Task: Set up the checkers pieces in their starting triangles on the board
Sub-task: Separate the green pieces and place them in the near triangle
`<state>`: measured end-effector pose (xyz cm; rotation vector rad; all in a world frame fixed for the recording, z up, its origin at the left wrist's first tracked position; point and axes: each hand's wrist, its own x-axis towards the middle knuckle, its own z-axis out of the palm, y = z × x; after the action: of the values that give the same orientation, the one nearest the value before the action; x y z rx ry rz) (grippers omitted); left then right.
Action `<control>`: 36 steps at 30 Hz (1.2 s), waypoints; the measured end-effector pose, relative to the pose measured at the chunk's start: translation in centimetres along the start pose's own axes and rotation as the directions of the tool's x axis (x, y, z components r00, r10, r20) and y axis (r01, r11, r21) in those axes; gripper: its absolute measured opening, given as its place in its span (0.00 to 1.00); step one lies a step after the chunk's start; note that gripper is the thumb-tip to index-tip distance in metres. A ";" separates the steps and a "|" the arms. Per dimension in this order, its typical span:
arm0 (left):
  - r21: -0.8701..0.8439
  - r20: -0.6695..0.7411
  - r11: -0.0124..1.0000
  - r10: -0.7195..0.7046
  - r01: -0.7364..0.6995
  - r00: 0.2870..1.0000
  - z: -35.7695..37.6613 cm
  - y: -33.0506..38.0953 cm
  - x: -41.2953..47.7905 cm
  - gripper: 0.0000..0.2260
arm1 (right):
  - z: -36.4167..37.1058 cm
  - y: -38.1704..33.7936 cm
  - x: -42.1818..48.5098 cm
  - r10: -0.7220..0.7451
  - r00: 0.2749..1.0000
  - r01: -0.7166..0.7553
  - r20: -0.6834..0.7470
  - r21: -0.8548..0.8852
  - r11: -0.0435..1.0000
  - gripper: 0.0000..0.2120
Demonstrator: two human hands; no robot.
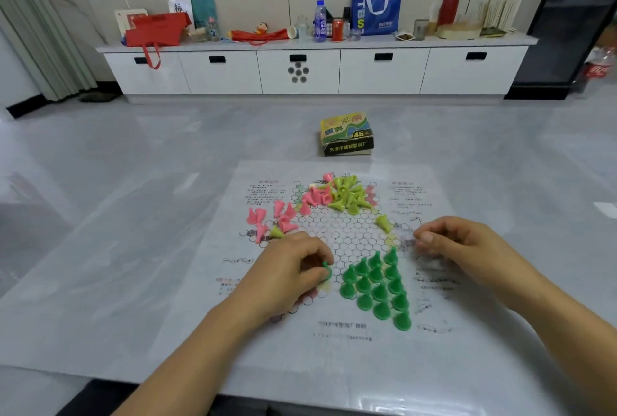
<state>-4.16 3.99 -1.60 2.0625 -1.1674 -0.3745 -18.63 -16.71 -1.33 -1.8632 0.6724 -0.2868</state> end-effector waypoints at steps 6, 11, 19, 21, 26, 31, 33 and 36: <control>-0.117 0.033 0.993 -0.019 0.023 0.999 0.5 -0.1 -0.4 0.06 | 0.8 0.2 0.0 -0.072 0.997 0.074 0.027 -0.104 0.992 0.02; -0.081 -0.014 0.996 0.028 -0.029 0.999 0.8 -0.1 -0.5 0.04 | 1.0 0.4 0.0 -0.100 0.995 0.102 0.024 -0.133 0.986 0.03; -0.065 -0.028 0.996 0.053 -0.055 0.998 0.9 -0.1 -0.6 0.05 | 1.0 0.6 0.0 -0.106 0.994 0.111 0.039 -0.150 0.982 0.02; -0.065 -0.028 0.996 0.052 -0.054 0.998 0.9 -0.2 -0.6 0.05 | 1.0 0.6 0.0 -0.108 0.993 0.113 0.041 -0.152 0.982 0.02; -0.080 -0.012 0.996 0.039 -0.040 0.999 0.8 -0.3 -0.7 0.08 | 1.0 0.6 0.0 -0.108 0.993 0.114 0.044 -0.156 0.981 0.02; -0.080 -0.114 0.997 -0.015 0.006 0.993 -0.6 -0.8 -0.5 0.07 | 1.0 0.6 0.0 -0.115 0.992 0.120 0.043 -0.164 0.979 0.02; -0.045 -0.153 0.998 -0.038 0.031 0.988 -1.1 -1.6 -0.2 0.07 | 0.9 0.6 0.0 -0.114 0.992 0.120 0.045 -0.168 0.979 0.03; 0.067 -0.145 0.997 -0.017 0.027 0.989 -1.2 -2.7 0.3 0.07 | 0.9 0.6 0.0 -0.118 0.992 0.124 0.047 -0.168 0.978 0.02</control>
<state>-1.63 5.21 -2.65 2.1256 -1.0847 -0.1943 -18.36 -16.15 -2.23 -2.0726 0.5741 -0.2801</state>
